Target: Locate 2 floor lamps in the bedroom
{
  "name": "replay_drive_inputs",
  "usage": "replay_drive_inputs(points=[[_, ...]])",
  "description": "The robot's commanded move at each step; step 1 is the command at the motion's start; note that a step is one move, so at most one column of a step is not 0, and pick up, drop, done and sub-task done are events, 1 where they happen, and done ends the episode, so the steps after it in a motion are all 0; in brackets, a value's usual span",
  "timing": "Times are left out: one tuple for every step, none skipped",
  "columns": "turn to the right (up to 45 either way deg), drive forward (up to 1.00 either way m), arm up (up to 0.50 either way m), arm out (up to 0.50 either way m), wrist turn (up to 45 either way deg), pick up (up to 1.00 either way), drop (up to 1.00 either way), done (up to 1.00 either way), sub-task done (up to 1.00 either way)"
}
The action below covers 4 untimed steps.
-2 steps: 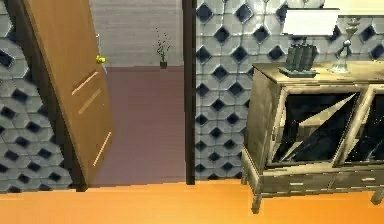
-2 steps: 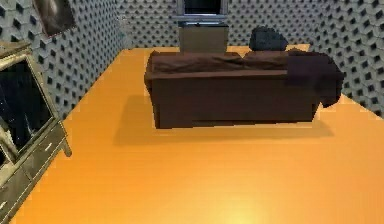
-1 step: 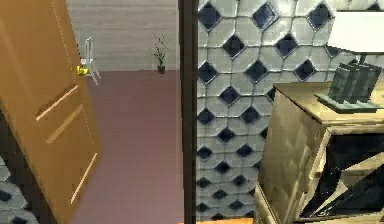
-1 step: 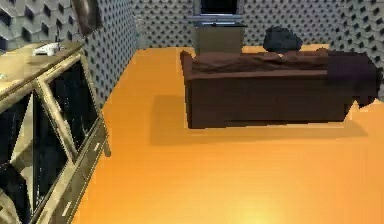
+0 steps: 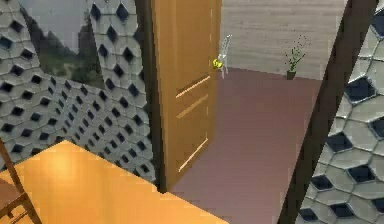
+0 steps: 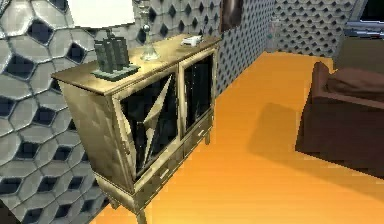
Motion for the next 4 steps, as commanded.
replay_drive_inputs(points=[[0.0,0.50,0.00,0.00,0.0,0.00,0.00,0.00,0.00],[27.0,0.00,0.00,0.00,0.0,0.00,0.00,0.00,0.00],[0.0,0.75,0.00,0.00,0.0,0.00,0.00,0.00,0.00],[3.0,0.00,0.00,0.00,0.0,0.00,0.00,0.00,0.00]])
